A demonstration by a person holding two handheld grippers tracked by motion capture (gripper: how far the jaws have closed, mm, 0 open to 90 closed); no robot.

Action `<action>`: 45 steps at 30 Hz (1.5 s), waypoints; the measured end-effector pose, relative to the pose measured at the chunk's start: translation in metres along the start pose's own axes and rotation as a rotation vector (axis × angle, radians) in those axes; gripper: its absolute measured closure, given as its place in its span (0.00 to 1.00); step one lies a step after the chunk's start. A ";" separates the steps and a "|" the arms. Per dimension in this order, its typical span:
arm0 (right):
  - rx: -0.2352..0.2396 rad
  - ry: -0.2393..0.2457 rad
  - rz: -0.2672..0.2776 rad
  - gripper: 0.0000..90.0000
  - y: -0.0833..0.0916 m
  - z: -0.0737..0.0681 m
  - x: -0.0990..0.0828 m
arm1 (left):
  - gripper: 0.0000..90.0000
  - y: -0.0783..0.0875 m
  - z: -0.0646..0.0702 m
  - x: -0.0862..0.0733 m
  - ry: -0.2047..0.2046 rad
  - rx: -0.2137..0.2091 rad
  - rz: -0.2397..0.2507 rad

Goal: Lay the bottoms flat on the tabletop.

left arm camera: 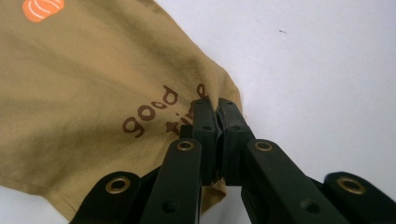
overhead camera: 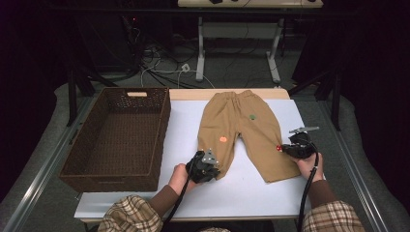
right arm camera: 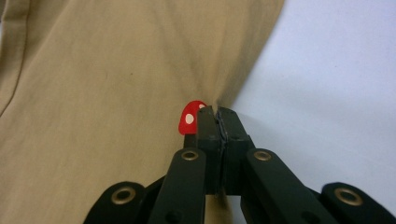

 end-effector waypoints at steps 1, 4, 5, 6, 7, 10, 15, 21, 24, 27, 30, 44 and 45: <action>-0.003 0.006 -0.002 0.99 0.001 0.000 0.000 | 0.97 0.001 0.001 0.000 -0.001 0.000 0.001; -0.001 0.014 -0.010 0.99 0.004 -0.001 0.000 | 0.97 0.002 0.004 0.000 -0.002 -0.008 0.003; 0.001 0.017 -0.013 0.99 0.006 -0.002 -0.001 | 0.97 0.003 0.005 0.000 -0.005 -0.015 0.001; 0.004 0.021 -0.018 0.99 0.006 -0.002 -0.001 | 0.97 0.002 0.007 0.000 -0.004 -0.025 0.002; 0.001 0.025 -0.020 0.99 0.007 -0.002 -0.002 | 0.97 0.002 0.009 0.000 -0.008 -0.029 -0.001; 0.009 0.029 -0.043 0.99 0.009 0.000 -0.005 | 0.97 0.001 0.015 0.000 -0.018 -0.040 -0.008; 0.027 0.041 -0.085 0.98 0.014 0.002 -0.010 | 0.94 0.002 0.020 -0.002 -0.022 -0.028 -0.011; 0.010 0.041 -0.049 0.76 0.013 0.002 -0.007 | 0.47 0.015 0.013 0.003 0.017 0.028 0.044; 0.007 0.025 -0.021 0.66 0.011 0.004 -0.004 | 0.36 0.023 0.009 0.005 0.034 0.057 0.082; -0.002 0.009 -0.002 0.62 0.009 0.005 -0.002 | 0.28 0.031 0.006 0.006 0.047 0.064 0.108; -0.014 0.000 0.002 0.59 0.006 0.006 0.000 | 0.25 0.033 0.001 0.005 0.064 0.112 0.115; -0.074 -0.067 0.028 0.73 -0.012 0.011 0.022 | 0.33 0.028 -0.039 -0.016 0.250 0.301 0.063; -0.077 -0.072 0.028 0.74 -0.014 0.012 0.024 | 0.36 0.027 -0.040 -0.017 0.258 0.298 0.060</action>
Point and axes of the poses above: each handheld gripper's, and its own axes: y roughly backward along the jaws, x roughly out of its top, z roughly to its right, the point moved 5 cm from there along -y, roughly forward along the jaws, and after that the axes turned 13 degrees about -x, right-handed, at the moved point
